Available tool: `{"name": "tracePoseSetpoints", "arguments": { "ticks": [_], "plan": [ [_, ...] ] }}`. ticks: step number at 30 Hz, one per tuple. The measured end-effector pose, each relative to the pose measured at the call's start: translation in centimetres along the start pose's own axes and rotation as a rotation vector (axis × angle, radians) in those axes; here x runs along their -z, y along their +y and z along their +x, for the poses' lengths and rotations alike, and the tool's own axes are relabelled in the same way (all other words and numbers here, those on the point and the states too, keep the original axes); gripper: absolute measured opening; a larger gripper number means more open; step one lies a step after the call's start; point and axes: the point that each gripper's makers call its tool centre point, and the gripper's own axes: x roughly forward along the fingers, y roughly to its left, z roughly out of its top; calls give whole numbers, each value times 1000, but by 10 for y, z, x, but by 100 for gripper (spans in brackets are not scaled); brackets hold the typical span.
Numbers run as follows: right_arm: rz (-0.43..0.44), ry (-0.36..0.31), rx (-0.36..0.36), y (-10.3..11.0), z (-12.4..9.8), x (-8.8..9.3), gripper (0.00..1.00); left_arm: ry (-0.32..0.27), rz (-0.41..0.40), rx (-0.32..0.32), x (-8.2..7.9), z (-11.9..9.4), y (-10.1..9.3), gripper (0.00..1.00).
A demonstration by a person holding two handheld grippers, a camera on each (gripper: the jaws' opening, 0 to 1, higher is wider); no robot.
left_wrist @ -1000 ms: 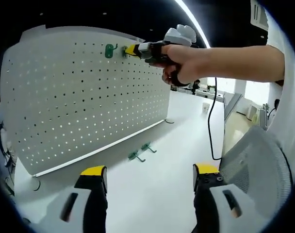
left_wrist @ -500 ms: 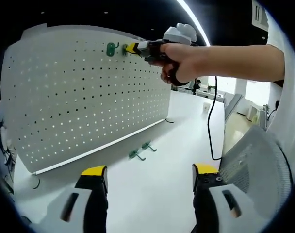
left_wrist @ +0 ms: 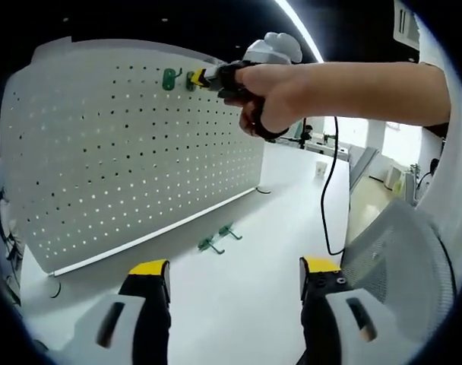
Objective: Insert the hook assembly into the mounting plate slot until the hook locks in place.
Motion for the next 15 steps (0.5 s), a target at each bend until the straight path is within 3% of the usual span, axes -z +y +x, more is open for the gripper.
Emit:
{"name": "tracePoseSetpoints", "arguments": {
  "ticks": [6, 15],
  "plan": [
    [57, -1, 43, 0, 0, 2, 2, 6, 4, 5, 0, -1, -1, 70],
    [40, 12, 23, 0, -2, 3, 2, 6, -2, 1, 2, -3, -1, 70]
  ]
}}
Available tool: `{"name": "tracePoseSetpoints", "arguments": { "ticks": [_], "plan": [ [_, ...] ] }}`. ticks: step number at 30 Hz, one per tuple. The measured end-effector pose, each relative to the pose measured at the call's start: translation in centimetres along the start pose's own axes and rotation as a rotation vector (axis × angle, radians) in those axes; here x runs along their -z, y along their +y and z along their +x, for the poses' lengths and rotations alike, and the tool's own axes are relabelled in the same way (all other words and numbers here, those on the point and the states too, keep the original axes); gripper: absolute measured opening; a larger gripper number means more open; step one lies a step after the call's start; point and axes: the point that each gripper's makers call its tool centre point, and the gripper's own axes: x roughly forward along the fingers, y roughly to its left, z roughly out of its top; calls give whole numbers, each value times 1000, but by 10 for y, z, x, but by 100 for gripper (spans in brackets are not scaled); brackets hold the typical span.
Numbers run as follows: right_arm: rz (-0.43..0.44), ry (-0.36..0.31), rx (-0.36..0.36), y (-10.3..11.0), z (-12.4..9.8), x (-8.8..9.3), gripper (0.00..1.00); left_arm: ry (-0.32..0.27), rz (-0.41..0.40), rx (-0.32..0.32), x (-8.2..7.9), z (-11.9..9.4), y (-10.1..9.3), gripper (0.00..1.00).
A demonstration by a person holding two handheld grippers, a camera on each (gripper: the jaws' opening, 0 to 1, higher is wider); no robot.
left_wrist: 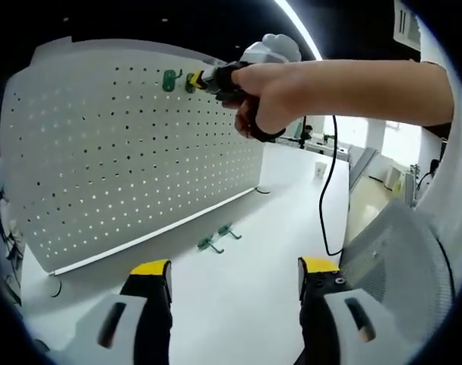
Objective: Insert the hook assembly into the mounting plate slot until the hook locks in place.
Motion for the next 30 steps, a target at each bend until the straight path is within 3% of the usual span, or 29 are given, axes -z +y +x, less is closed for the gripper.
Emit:
{"name": "tracePoseSetpoints", "arguments": {
  "ticks": [8, 12, 15, 20, 23, 26, 30],
  "plan": [
    [25, 35, -24, 1, 0, 1, 4, 2, 11, 17, -1, 2, -5, 70],
    [94, 39, -94, 7, -1, 1, 10, 6, 10, 18, 0, 2, -6, 70],
    [44, 49, -115, 7, -4, 1, 13, 9, 13, 19, 1, 2, -6, 70],
    [52, 51, -170, 8, -8, -2, 26, 9, 16, 22, -1, 3, -8, 70],
    [14, 66, -209, 10, -9, 0, 36, 9, 18, 24, -1, 4, -9, 70],
    [83, 73, -250, 13, -13, 0, 45, 12, 20, 29, -1, 4, -11, 69],
    [55, 46, -282, 15, -18, -7, 53, 10, 22, 33, -2, 5, -12, 70]
  ]
}}
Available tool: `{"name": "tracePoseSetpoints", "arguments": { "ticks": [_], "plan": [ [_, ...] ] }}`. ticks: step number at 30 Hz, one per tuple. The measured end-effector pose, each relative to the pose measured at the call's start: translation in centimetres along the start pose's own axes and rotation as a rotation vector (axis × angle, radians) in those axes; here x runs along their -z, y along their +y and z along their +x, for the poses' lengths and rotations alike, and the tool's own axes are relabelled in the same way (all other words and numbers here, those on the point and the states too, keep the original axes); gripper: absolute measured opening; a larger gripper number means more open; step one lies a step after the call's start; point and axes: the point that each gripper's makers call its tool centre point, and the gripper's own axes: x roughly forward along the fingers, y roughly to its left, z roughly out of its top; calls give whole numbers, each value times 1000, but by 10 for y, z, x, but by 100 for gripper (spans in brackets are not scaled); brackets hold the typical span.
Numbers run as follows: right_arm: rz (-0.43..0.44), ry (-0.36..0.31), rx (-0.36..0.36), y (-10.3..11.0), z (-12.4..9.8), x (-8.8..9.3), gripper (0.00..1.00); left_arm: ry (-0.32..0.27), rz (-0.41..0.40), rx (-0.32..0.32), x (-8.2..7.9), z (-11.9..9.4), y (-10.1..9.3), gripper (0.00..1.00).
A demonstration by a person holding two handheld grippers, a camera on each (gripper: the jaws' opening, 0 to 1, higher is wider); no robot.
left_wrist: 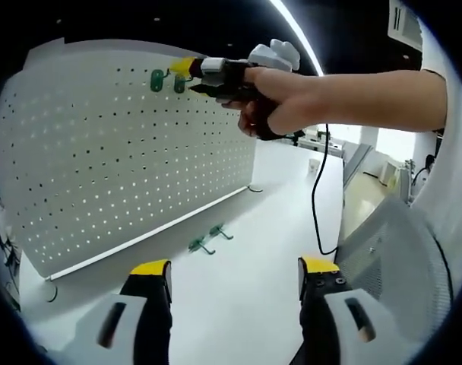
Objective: Insert the hook assembly into the mounting plate slot until the hook locks in place.
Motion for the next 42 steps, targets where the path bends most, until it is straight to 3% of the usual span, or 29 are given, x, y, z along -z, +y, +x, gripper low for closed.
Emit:
{"name": "tracePoseSetpoints", "arguments": {
  "ticks": [4, 17, 21, 24, 30, 42],
  "plan": [
    [-45, 10, -49, 8, -2, -1, 56, 2, 1, 0, 0, 0, 0, 70],
    [-57, 41, -107, 13, -10, -2, 61, -7, -3, -6, -1, -1, 2, 70],
    [-225, 86, -235, 34, -22, 2, 63, -9, -3, -8, -3, -3, 2, 71],
    [-294, 92, -285, 45, -28, 3, 63, -20, -8, -12, -4, -3, 4, 71],
    [-245, 101, -274, 38, -28, 3, 63, -22, -3, -14, -6, -2, 5, 72],
    [-270, 161, -314, 34, -63, 18, 63, -42, -15, -23, -11, -2, 8, 73]
  ]
}}
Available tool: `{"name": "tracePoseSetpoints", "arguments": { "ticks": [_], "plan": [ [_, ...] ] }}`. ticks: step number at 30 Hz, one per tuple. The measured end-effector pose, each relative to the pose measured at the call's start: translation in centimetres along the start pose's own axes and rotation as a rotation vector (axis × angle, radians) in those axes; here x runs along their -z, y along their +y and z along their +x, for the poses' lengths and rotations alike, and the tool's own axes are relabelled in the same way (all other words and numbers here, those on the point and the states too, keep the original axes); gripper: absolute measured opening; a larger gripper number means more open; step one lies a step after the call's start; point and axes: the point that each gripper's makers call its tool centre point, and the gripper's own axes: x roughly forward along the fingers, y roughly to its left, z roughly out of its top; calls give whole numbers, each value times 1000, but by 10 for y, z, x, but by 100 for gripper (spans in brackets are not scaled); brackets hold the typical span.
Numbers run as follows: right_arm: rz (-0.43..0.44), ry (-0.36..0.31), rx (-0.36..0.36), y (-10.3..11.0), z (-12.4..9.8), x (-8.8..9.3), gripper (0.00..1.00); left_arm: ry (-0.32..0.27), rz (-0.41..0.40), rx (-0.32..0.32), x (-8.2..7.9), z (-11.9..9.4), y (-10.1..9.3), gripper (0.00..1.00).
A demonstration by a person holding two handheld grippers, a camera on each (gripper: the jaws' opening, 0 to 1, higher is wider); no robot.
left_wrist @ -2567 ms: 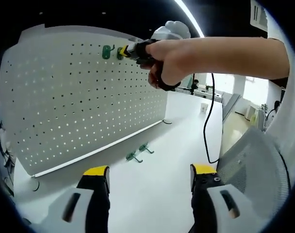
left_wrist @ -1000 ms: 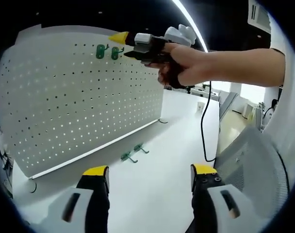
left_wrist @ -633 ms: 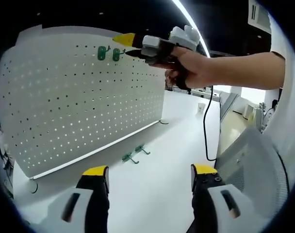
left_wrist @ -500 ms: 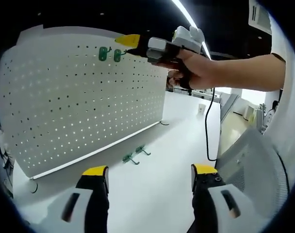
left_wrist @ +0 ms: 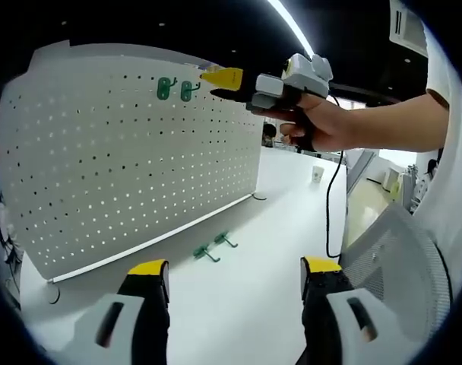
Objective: Insert the hook assembly into the mounting plate slot until the hook locks in place.
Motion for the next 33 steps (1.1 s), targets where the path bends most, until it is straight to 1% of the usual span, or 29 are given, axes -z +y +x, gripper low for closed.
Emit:
{"name": "tracePoseSetpoints", "arguments": {
  "ticks": [2, 6, 9, 13, 24, 33],
  "plan": [
    [16, 10, 9, -1, -7, 5, 64, -1, 1, 0, -1, 0, 0, 73],
    [15, 33, 5, 0, -18, 14, 65, -3, 1, 2, -1, 1, 0, 74],
    [18, 38, 6, 1, -27, 18, 65, 0, 1, 0, 0, 1, 1, 74],
    [15, 63, 9, 3, -37, 28, 66, -4, 0, 1, -1, 1, 1, 74],
    [25, 102, 7, 5, -57, 45, 67, -19, -13, 2, -4, 1, 1, 75],
    [52, 156, 9, 6, -83, 66, 67, -24, -16, 1, -5, 1, 1, 75]
  ]
}}
